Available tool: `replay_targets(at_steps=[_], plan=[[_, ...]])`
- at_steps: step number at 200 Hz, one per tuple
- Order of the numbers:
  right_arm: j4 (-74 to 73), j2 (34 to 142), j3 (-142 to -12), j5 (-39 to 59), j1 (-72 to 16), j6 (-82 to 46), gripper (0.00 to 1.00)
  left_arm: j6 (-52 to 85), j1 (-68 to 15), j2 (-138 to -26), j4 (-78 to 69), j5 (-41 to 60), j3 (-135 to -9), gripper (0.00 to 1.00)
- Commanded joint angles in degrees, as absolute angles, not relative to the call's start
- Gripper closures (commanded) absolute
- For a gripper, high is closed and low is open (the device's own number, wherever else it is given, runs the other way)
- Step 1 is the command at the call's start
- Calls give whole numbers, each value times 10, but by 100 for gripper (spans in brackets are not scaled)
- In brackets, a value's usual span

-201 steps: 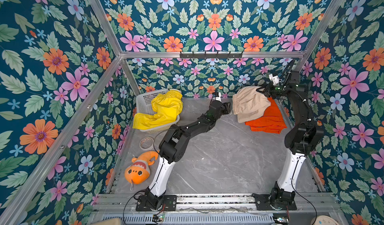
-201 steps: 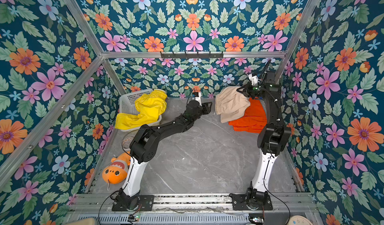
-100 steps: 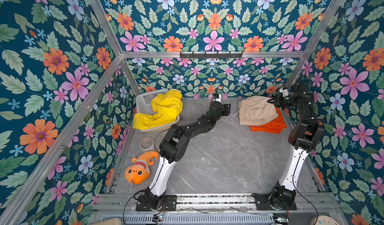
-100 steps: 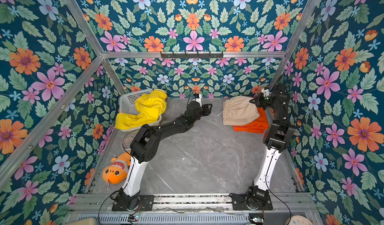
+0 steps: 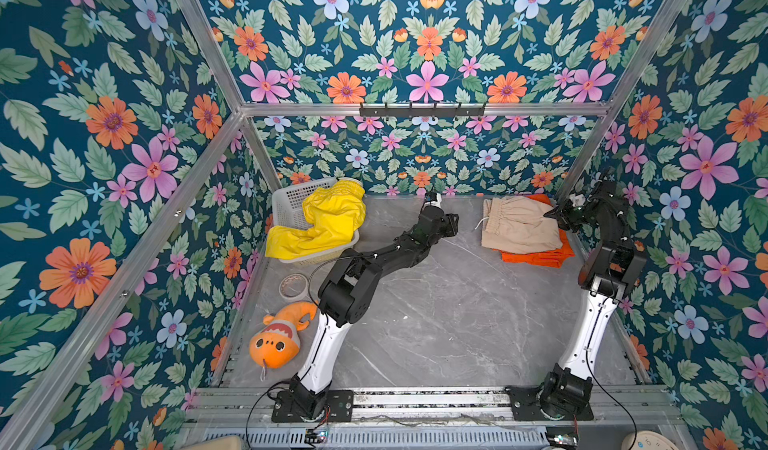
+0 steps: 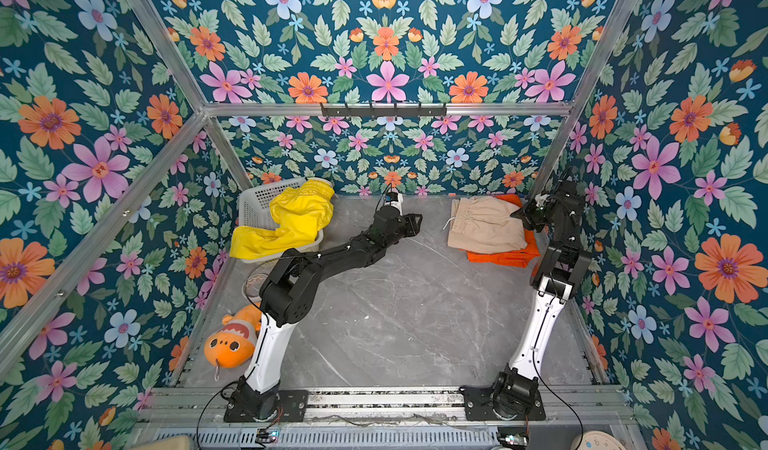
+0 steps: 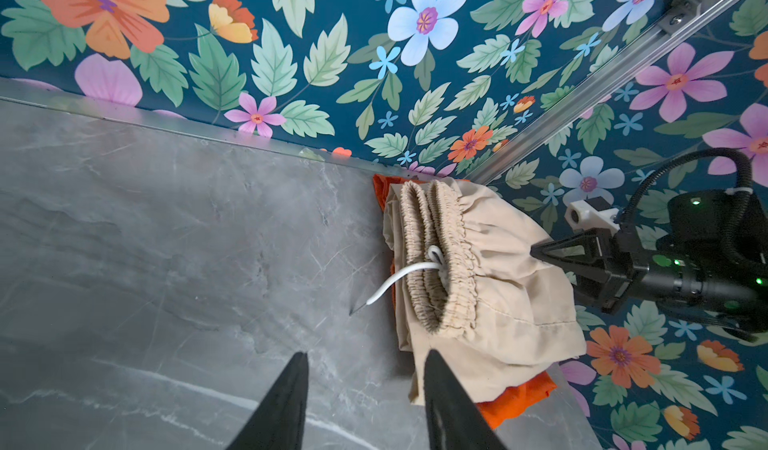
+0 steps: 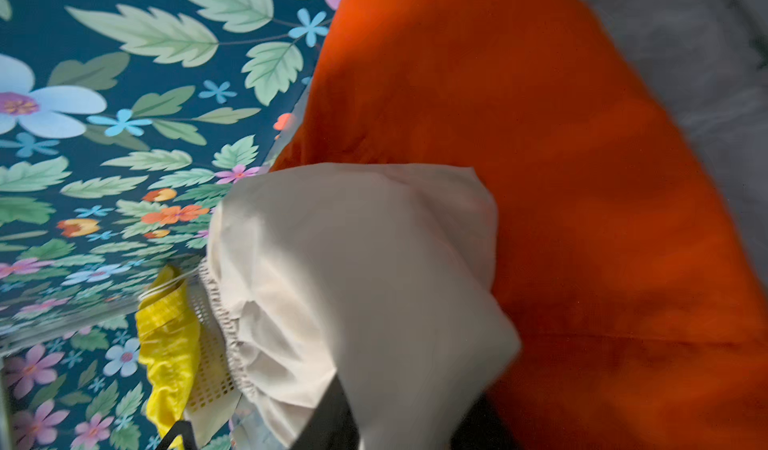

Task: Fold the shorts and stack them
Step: 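Lower the beige trousers onto the orange shorts and open both grippers, then withdraw both grippers from the stacked trousers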

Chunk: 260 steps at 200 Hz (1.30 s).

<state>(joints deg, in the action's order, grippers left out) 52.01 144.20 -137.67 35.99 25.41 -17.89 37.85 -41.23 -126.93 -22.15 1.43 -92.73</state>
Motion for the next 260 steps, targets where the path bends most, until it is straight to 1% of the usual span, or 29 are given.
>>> replay_targets(at_steps=[1,8,20,65,75,85,103,123,170,200,213,228,260], plan=[[514,1416,-1372,286,254,-176,44,370,-411,-1251,-211,9,-921,52],[510,1398,-1360,276,253,-172,40,368,-411,-1245,-210,6,-916,52],[494,1360,-1327,254,250,-163,37,364,-411,-1234,-207,0,-908,51],[424,1201,-1180,161,220,-128,36,351,-411,-1197,-193,-13,-888,50],[388,1170,-1142,174,211,-115,36,348,-411,-1189,-193,-15,-883,50],[347,1152,-1108,239,207,-109,36,345,-411,-1182,-194,-15,-878,50],[340,1180,-1122,317,207,-123,38,344,-409,-1176,-193,-13,-873,50],[380,1250,-1182,340,203,-121,39,346,-408,-1171,-194,-11,-863,50],[435,1390,-1263,270,205,-146,39,351,-398,-1146,-200,-15,-824,49],[469,1437,-1307,219,206,-153,39,349,-389,-1131,-182,-15,-814,49],[479,1431,-1316,228,206,-151,38,344,-388,-1122,-173,-17,-811,48],[461,1393,-1294,247,203,-146,37,342,-385,-1111,-159,-16,-810,47],[416,1264,-1212,271,190,-139,31,327,-368,-1076,-76,-8,-832,36]])
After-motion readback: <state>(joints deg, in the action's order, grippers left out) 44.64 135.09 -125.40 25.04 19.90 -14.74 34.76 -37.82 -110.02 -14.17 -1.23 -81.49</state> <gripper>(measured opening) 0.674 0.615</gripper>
